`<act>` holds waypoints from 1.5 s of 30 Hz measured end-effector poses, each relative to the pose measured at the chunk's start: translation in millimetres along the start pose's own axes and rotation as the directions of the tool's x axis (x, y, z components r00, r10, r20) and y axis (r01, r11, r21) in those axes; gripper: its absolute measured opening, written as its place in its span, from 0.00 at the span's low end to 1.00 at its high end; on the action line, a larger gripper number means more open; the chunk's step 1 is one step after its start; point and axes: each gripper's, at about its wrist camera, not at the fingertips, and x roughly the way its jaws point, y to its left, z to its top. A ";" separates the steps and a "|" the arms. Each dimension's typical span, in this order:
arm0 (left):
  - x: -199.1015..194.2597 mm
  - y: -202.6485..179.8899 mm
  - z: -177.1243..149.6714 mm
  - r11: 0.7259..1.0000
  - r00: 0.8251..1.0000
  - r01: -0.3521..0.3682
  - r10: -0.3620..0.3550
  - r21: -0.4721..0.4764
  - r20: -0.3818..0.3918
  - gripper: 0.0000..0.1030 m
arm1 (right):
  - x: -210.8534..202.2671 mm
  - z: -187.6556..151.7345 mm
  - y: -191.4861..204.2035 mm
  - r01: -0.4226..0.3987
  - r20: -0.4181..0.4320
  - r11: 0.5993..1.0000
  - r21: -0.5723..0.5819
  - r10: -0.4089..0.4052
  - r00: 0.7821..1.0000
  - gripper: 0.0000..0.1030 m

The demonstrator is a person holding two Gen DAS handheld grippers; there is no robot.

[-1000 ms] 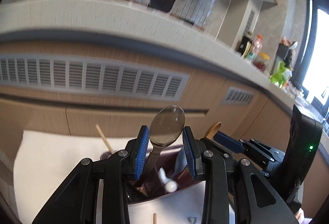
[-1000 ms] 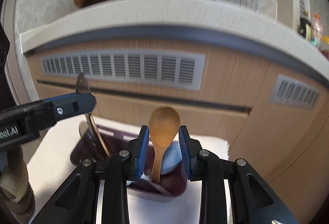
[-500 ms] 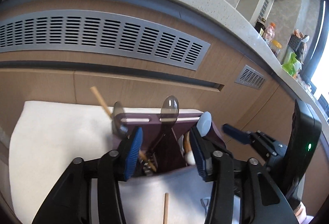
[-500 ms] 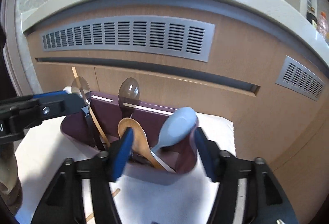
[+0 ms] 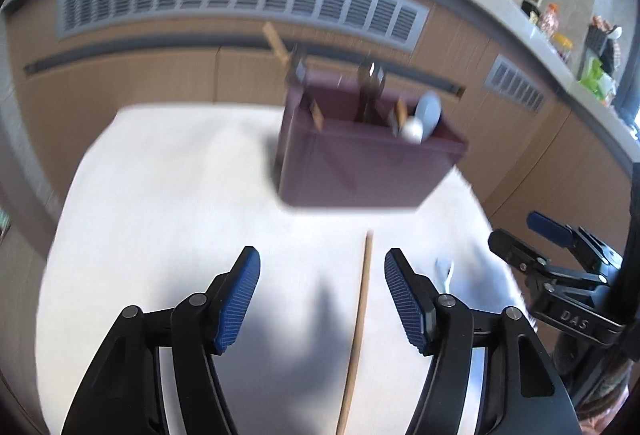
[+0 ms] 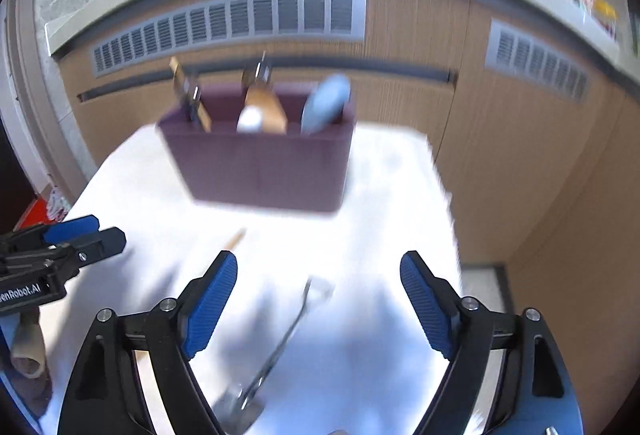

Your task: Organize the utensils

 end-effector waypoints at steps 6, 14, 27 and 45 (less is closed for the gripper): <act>-3.0 -0.5 -47.7 1.000 0.996 -0.030 0.030 0.004 -0.087 0.65 | 6.9 -51.7 22.8 -0.063 -0.128 0.997 -0.046 0.056 0.990 0.79; -9.0 -13.4 -65.1 0.998 0.995 -0.047 0.051 0.043 -0.087 0.71 | 0.4 -82.6 33.0 -0.049 -0.197 0.989 -0.138 0.021 0.980 0.79; -6.0 -15.2 -70.2 0.997 0.993 -0.039 0.046 0.062 -0.109 0.72 | -26.9 -98.8 1.6 0.066 -0.124 0.982 -0.176 -0.089 0.988 0.65; -3.8 -3.7 -72.1 0.999 0.991 -0.029 0.032 0.027 -0.126 0.72 | -78.9 -53.7 -4.7 -0.030 0.053 0.991 -0.130 0.037 0.998 0.29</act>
